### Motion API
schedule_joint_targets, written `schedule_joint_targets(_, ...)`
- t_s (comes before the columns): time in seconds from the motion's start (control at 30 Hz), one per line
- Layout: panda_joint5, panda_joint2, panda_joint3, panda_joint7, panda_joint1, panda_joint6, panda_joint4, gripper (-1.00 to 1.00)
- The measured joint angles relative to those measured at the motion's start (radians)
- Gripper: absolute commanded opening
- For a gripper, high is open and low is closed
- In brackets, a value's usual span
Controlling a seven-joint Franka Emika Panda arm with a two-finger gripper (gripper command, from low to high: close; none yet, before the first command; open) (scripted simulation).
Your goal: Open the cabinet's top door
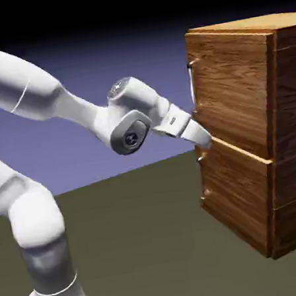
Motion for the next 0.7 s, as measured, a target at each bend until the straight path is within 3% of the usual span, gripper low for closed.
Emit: schedule_joint_targets(0.7, 0.913, -0.449, 0.491, -0.316, -0.446, -0.151, 0.141, 0.00)
